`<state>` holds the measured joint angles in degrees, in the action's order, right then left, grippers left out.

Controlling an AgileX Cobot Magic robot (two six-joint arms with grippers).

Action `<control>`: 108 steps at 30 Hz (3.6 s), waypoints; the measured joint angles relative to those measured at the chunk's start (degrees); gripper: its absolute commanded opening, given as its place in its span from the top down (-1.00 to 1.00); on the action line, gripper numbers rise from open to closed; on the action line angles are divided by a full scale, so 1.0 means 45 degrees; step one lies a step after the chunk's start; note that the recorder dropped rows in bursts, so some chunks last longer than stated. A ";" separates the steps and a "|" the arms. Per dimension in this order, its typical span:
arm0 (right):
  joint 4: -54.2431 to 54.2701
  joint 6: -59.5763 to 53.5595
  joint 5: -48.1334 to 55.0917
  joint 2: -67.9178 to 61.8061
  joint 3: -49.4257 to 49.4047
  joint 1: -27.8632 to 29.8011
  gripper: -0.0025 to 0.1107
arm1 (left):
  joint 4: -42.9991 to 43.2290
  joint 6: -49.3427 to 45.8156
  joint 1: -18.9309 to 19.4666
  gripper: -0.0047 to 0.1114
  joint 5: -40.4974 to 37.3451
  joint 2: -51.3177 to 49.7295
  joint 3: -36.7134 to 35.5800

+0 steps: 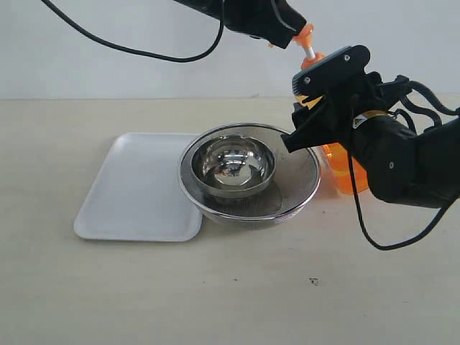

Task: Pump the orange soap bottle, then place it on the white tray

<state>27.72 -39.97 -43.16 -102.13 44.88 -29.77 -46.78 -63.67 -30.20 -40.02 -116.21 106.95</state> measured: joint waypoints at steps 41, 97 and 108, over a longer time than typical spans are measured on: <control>0.0120 -0.0299 0.0000 0.0000 0.0000 0.0027 0.96 | 0.0831 0.0500 -0.0173 0.84 0.0084 -0.0113 0.0113; -0.3732 0.5838 0.5241 -0.1697 0.9153 -0.3507 0.96 | 0.3155 0.5569 0.8569 0.84 0.7622 1.0763 -1.0927; -0.3925 0.6547 0.5485 -0.4122 1.0185 -0.3928 0.96 | 0.3103 0.5569 0.8684 0.84 0.7612 1.0770 -1.0986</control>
<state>10.06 -10.51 -18.48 -120.68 90.71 -47.44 -32.81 -38.61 8.87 -5.76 -67.74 57.51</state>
